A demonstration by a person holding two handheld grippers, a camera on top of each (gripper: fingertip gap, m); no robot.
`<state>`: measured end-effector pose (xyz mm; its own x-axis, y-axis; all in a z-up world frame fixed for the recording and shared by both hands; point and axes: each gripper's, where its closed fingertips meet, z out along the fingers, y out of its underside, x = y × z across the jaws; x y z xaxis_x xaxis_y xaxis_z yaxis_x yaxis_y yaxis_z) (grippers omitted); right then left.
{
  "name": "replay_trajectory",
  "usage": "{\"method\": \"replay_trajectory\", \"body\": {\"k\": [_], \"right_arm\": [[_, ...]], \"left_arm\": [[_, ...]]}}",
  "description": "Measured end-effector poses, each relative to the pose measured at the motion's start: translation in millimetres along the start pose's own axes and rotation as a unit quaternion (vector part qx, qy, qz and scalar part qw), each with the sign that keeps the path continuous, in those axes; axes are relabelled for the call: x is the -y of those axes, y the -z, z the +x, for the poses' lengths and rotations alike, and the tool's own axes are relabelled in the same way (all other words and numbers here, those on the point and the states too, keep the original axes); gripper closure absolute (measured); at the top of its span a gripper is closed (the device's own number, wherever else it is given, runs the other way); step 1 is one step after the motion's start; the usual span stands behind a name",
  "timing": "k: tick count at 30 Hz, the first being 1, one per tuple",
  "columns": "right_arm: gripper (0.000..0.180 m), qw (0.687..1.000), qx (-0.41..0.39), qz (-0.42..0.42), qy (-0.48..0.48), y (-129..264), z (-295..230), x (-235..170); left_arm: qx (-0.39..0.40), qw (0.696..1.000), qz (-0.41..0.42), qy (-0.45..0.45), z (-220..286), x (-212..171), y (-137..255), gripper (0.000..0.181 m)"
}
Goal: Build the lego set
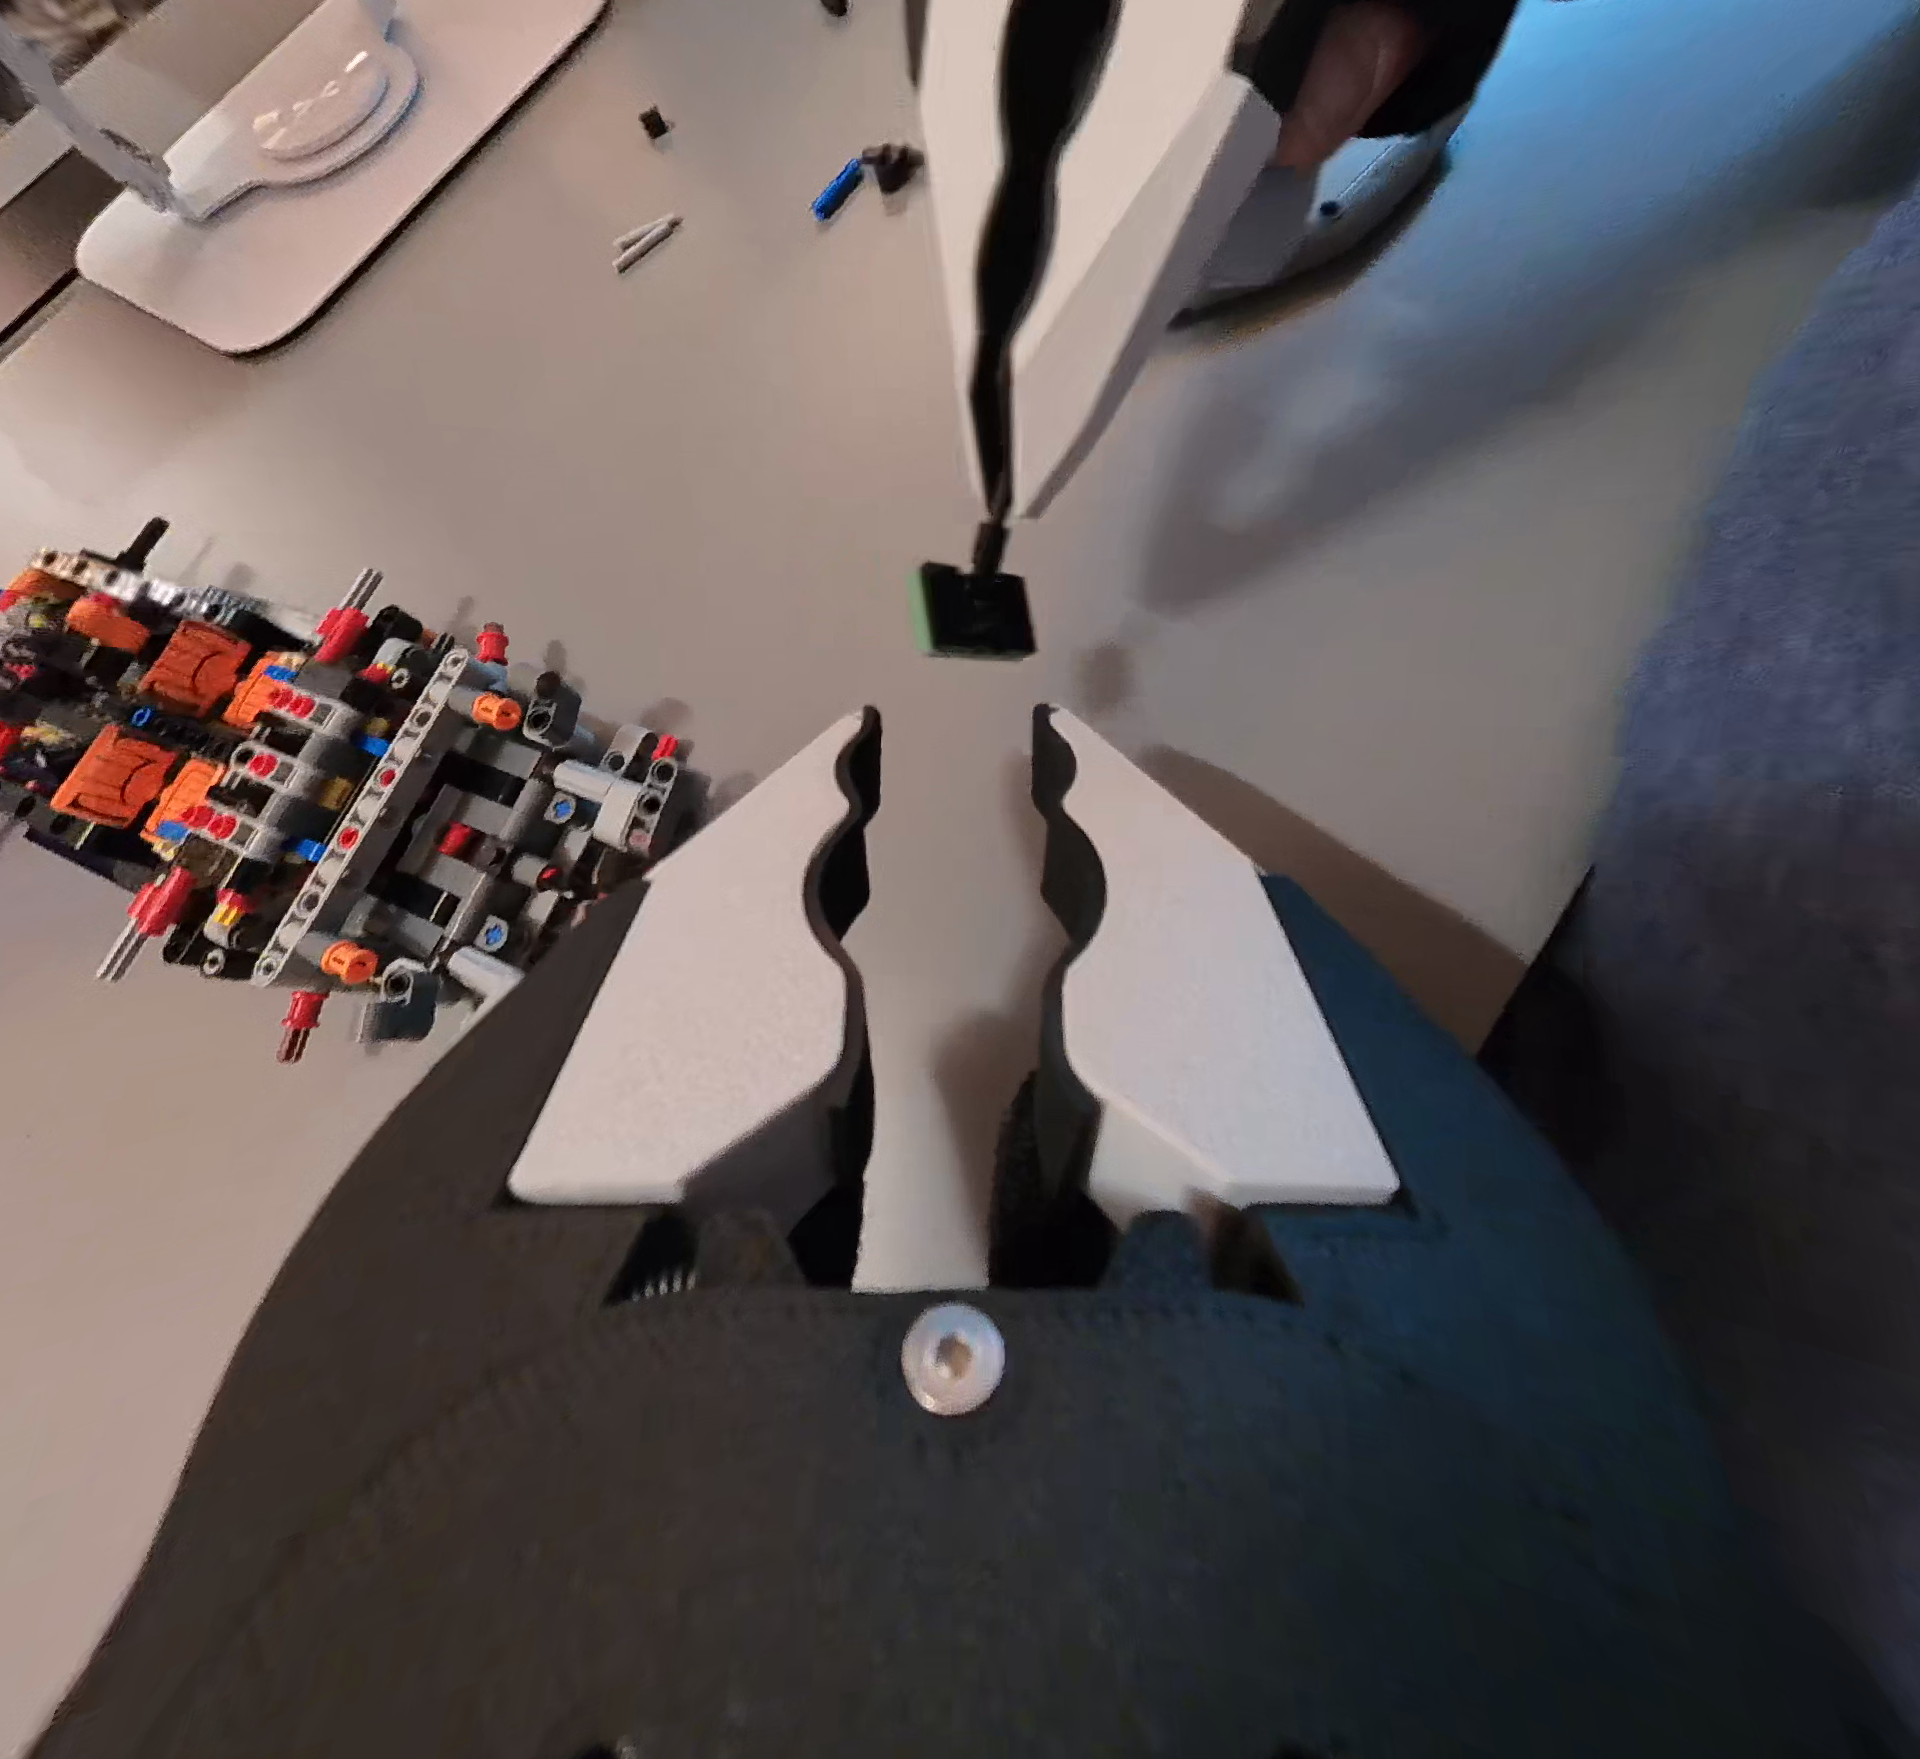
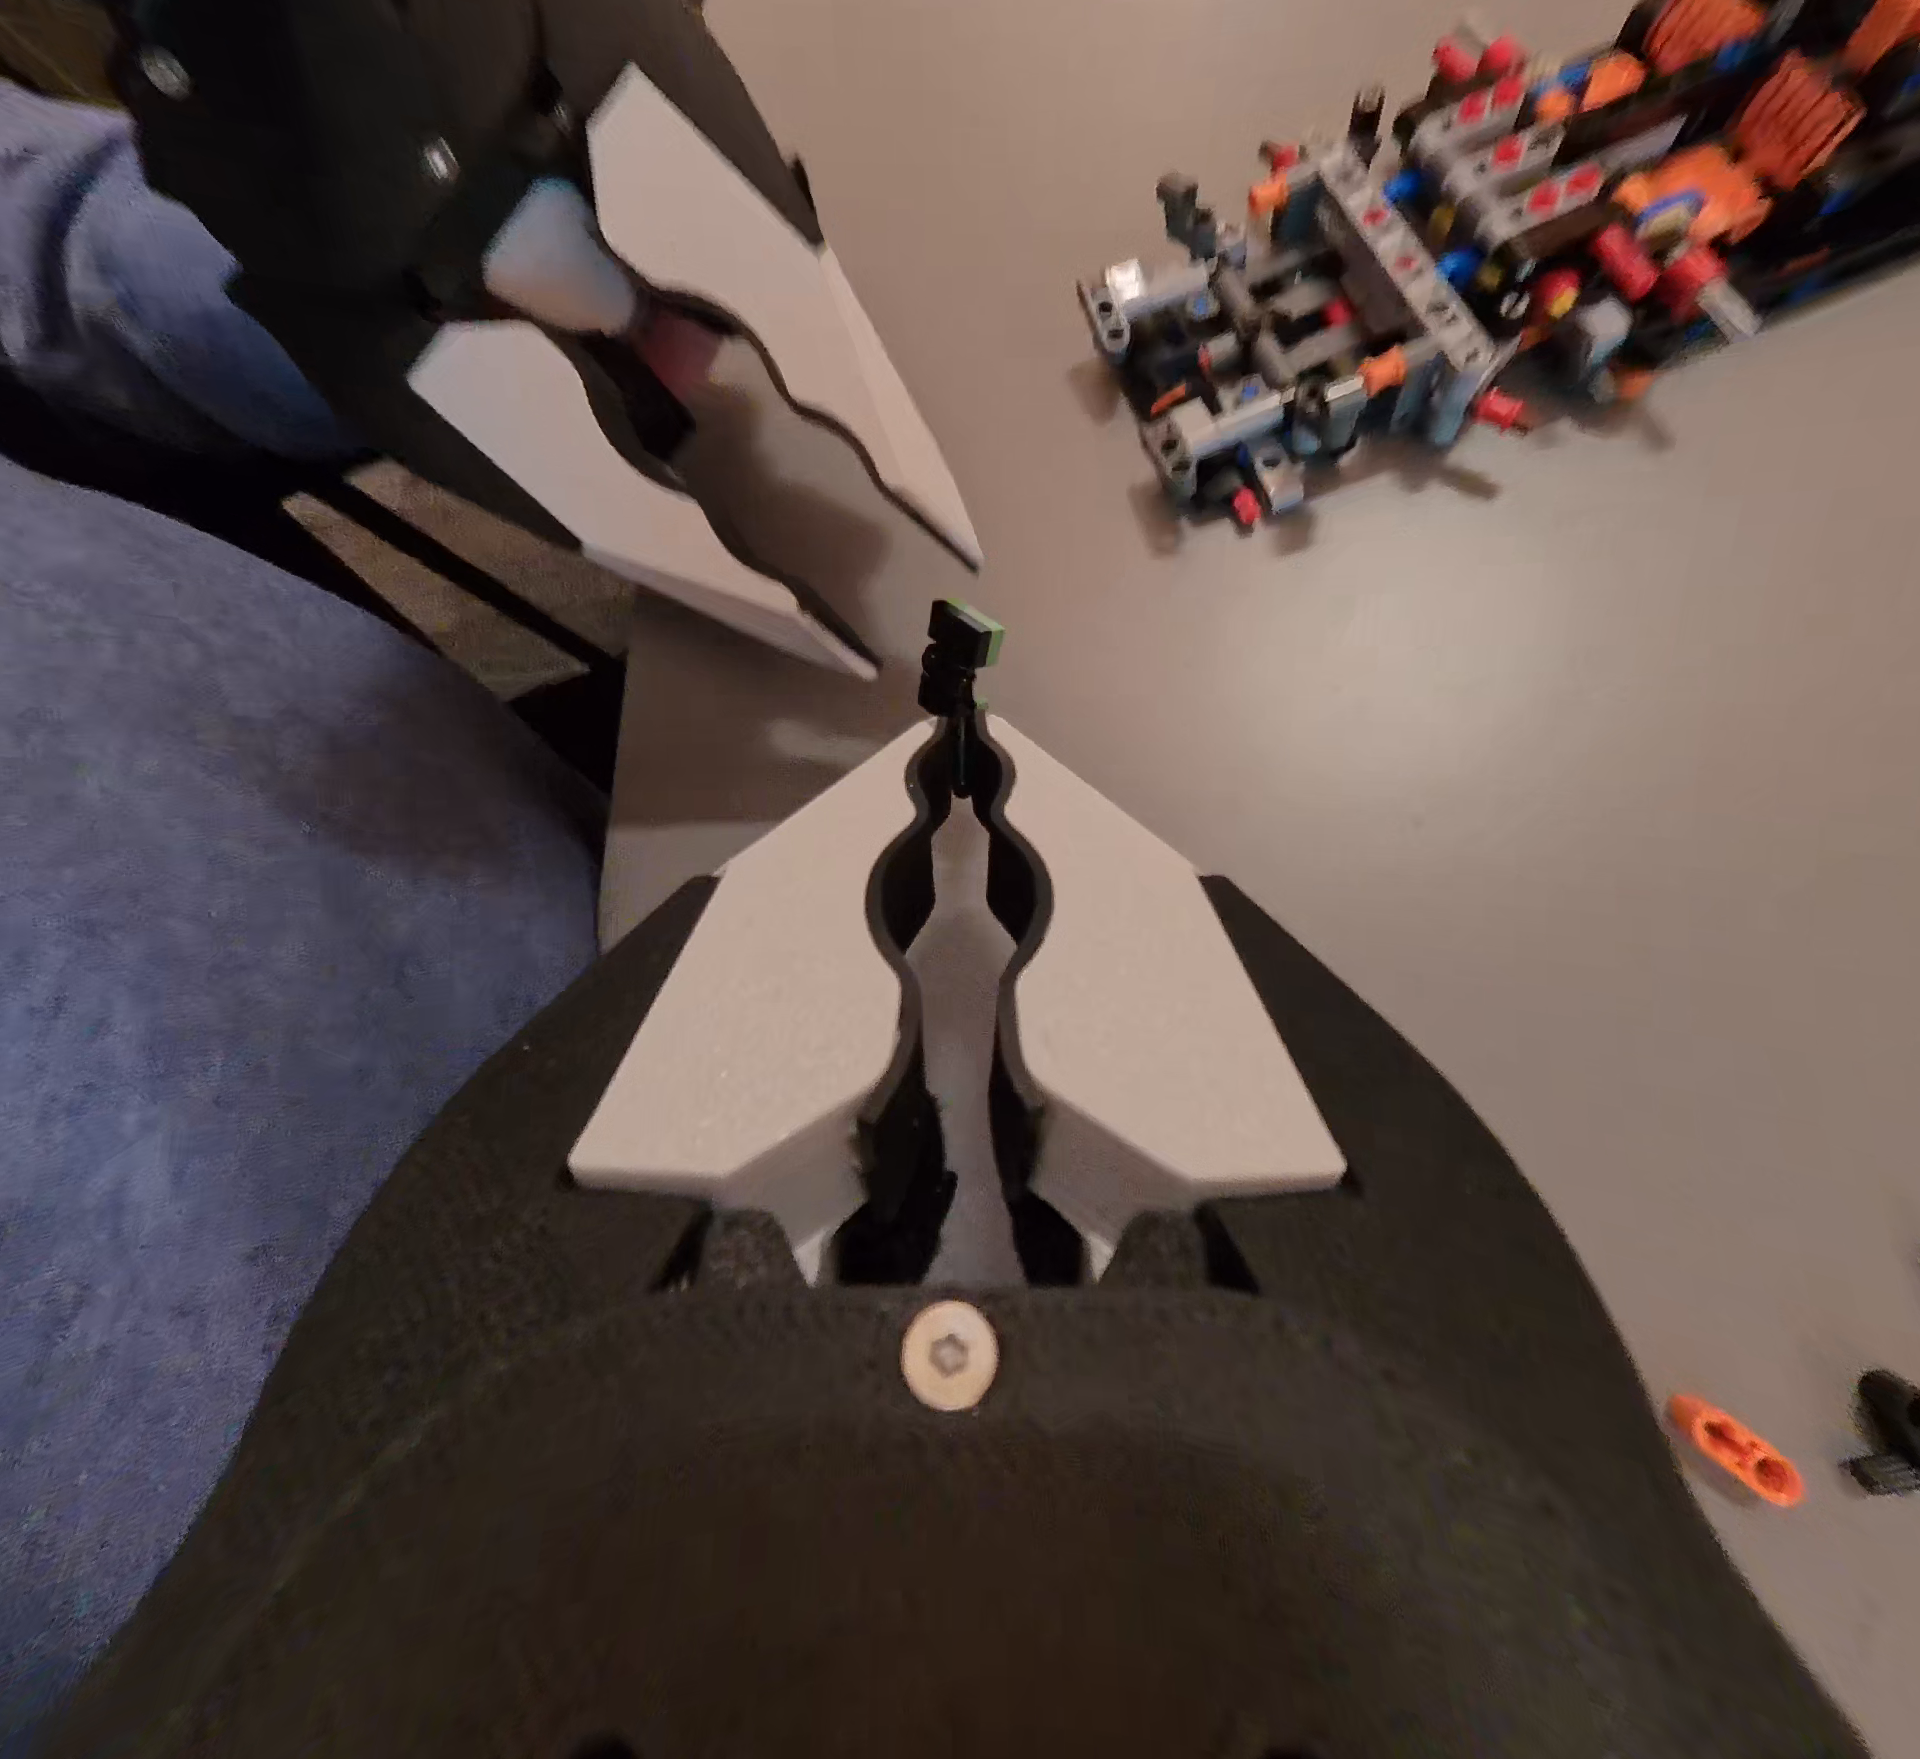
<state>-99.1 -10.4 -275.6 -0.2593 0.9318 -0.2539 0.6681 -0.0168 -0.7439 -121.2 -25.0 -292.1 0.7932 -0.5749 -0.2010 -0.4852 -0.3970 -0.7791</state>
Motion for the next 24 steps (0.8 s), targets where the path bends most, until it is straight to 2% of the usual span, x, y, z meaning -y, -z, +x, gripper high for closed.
{"method": "replay_trajectory", "body": {"k": [5,9,20,22,24], "right_arm": [[0.18,0.996,0.013,-0.082,-0.023,-20,2,-35],[0.179,0.996,0.003,-0.089,-0.028,-25,6,-39],[0.148,0.995,-0.057,-0.083,-0.002,-12,19,-35],[0.152,0.995,-0.073,-0.07,0.004,-6,21,-32],[0.168,0.994,-0.088,-0.058,0.011,2,24,-29]], "left_arm": [[-0.011,1.0,-0.011,0.017,-2,-8,1,0.153],[-0.018,1.0,-0.021,0.011,1,-11,-3,0.153],[-0.008,1.0,-0.018,0.009,-1,-11,4,0.149],[-0.006,1.0,-0.015,0.013,-4,-11,7,0.149],[-0.005,1.0,-0.012,0.017,-6,-11,9,0.149]]}}
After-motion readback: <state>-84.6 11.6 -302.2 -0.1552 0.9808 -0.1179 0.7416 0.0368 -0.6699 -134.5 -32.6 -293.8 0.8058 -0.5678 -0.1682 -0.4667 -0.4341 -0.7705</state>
